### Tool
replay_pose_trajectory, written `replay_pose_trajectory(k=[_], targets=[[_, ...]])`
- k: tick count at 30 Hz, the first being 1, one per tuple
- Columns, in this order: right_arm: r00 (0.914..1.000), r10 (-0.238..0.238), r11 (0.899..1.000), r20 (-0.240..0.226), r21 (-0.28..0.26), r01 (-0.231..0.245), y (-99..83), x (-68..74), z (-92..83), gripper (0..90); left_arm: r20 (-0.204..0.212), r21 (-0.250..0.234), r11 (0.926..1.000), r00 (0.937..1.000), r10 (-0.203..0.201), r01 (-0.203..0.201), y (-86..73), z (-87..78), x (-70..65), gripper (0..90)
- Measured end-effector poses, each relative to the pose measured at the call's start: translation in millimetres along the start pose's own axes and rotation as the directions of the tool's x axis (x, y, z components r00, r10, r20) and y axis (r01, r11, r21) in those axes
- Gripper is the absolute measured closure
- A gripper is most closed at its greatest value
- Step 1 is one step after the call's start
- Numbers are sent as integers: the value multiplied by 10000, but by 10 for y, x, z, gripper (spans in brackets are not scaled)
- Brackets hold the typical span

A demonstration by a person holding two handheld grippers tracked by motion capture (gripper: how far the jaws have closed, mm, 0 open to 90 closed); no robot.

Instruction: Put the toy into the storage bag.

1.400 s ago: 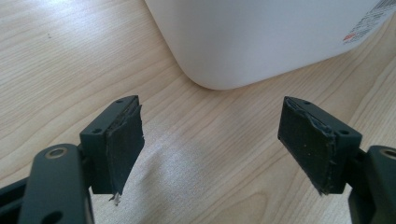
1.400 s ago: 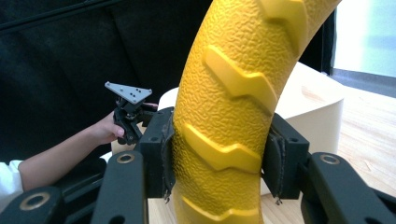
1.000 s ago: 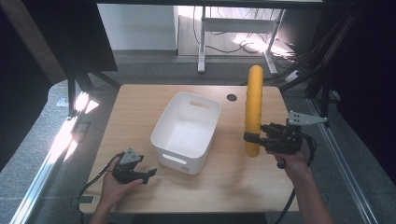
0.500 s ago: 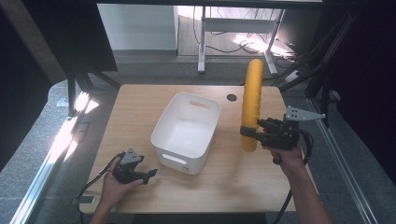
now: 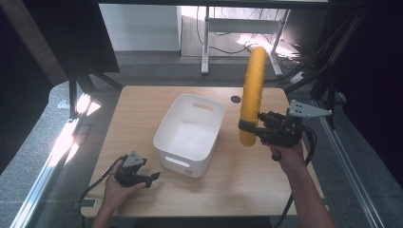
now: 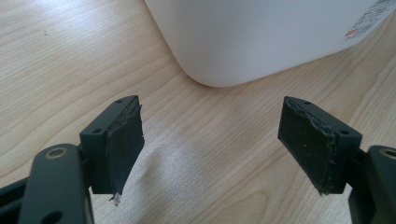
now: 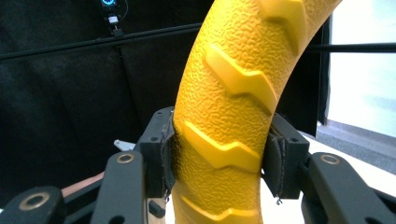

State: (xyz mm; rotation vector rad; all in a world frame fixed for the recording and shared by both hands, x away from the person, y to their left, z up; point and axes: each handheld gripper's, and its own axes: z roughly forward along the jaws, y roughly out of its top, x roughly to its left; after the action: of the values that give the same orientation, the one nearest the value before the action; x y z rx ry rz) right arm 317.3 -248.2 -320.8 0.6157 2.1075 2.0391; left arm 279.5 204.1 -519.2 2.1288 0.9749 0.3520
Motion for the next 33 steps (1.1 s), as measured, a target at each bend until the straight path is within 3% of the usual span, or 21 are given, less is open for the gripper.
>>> replay_pose_trajectory(k=[17,25,33], targets=[[9981,-501,9983,-354,-318,489,262,92,313,509,-5,31,10000,10000,28,-28,0,-4,6,222],[9964,-592,9981,-603,-219,580,333,99,446,509,-3,38,10000,10000,27,-27,0,-4,5,222],[9909,-728,9972,-1129,-241,705,399,149,563,509,-12,56,10000,10000,9,-9,-2,-5,5,222]])
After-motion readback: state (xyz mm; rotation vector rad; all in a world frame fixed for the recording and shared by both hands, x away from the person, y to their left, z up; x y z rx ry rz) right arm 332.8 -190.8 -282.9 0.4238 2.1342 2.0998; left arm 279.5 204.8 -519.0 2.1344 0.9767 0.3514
